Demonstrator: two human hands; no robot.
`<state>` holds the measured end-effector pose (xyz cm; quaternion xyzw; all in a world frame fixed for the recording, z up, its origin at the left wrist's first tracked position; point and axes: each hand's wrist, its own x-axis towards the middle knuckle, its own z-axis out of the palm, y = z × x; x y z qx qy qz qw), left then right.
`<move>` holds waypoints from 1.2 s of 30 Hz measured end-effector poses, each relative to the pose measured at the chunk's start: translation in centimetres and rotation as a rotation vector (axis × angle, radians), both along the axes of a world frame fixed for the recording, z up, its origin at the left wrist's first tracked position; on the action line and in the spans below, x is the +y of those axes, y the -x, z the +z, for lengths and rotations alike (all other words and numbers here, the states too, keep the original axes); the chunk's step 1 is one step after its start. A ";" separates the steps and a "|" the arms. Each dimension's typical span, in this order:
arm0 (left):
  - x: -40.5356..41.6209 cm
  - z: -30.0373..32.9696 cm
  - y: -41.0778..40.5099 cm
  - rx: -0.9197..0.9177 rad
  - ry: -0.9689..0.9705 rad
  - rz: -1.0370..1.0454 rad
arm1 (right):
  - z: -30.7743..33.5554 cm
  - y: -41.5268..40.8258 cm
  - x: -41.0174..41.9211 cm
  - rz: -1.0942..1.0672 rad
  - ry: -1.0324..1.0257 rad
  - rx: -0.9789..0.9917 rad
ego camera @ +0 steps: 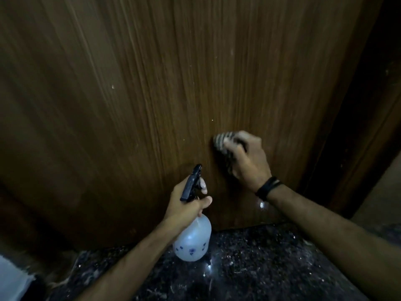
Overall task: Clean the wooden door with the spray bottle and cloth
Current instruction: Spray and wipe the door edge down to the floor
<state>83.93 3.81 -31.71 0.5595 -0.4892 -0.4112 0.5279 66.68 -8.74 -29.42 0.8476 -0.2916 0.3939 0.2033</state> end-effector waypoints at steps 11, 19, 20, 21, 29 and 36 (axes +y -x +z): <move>2.9 -1.6 -3.8 0.093 -0.059 0.208 | -2.7 -7.2 0.3 0.168 0.344 0.101; 5.4 -4.1 -6.6 0.095 -0.054 0.331 | -2.6 -8.9 0.1 0.274 0.304 0.099; 6.2 -4.7 -7.0 0.090 -0.054 0.350 | -1.7 -9.4 0.3 0.262 0.280 0.007; 7.0 -5.3 -7.4 0.081 -0.056 0.368 | -0.7 -10.1 0.5 0.237 0.275 -0.092; 11.9 -9.4 -12.4 -0.011 -0.112 0.536 | -4.3 -15.1 1.4 0.316 0.518 0.319; 14.3 -11.7 -15.0 -0.207 -0.225 0.342 | -12.8 -17.1 2.9 0.461 0.543 0.842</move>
